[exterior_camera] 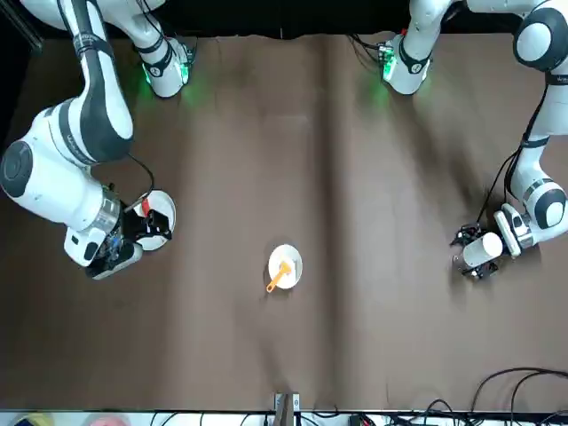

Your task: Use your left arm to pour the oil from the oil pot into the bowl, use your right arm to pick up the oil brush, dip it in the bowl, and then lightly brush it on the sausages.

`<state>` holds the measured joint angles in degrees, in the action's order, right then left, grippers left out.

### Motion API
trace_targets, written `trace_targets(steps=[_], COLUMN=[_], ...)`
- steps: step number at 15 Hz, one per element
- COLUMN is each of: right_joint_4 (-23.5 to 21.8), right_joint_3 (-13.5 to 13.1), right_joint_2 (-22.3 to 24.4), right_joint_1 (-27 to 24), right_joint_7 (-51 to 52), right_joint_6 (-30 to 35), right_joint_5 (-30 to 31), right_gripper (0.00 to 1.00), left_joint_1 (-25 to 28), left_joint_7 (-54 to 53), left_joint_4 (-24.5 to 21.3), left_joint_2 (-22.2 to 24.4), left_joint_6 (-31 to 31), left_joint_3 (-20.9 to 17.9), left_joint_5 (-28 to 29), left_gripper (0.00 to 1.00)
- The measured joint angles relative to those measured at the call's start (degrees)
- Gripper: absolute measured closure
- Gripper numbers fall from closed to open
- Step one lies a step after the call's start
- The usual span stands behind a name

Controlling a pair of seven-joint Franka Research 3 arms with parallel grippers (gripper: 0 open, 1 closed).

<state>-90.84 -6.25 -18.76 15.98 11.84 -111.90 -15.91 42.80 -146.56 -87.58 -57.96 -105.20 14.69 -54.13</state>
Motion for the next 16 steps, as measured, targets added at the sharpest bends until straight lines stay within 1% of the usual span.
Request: trace_targets(steps=[1,4,5,10,11,14,16], right_joint_4=[0.00,0.00,0.00,0.01,0.01,0.02,0.02], right_joint_3=[0.01,0.00,-0.01,-0.15,-0.17,-0.15,-0.15], right_joint_2=[-0.01,-0.05,-0.06,-0.08,-0.08,-0.09,-0.09], right_joint_1=[0.33,0.93,0.93,0.93,0.93,0.93,0.93], right_joint_7=[-0.01,-0.05,-0.05,-0.05,-0.05,-0.05,-0.05], right_joint_6=[-0.01,-0.05,-0.06,-0.08,-0.09,-0.09,-0.08], right_joint_5=[-0.07,-0.17,-0.18,-0.18,-0.21,-1.11,-1.26], right_gripper=[0.00,0.00,0.00,0.00,0.00,0.00,0.00], left_joint_1=[-0.04,-0.22,-0.31,-1.59,-1.83,-3.44,-5.59], left_joint_7=[0.13,1.82,2.62,9.68,10.11,11.94,16.46], left_joint_4=[0.00,0.01,0.02,0.86,0.88,0.92,0.83], left_joint_2=[-0.01,0.00,0.02,0.13,0.12,0.74,2.65], left_joint_6=[-0.15,-0.75,-0.90,-1.55,-1.28,-0.47,-0.38], left_joint_3=[-0.01,0.09,0.09,0.39,1.04,4.73,7.05], left_joint_5=[-0.43,-0.95,-0.96,-0.19,0.18,0.41,0.87], left_gripper=[0.01,0.30,0.35,0.35,0.35,0.35,0.35])
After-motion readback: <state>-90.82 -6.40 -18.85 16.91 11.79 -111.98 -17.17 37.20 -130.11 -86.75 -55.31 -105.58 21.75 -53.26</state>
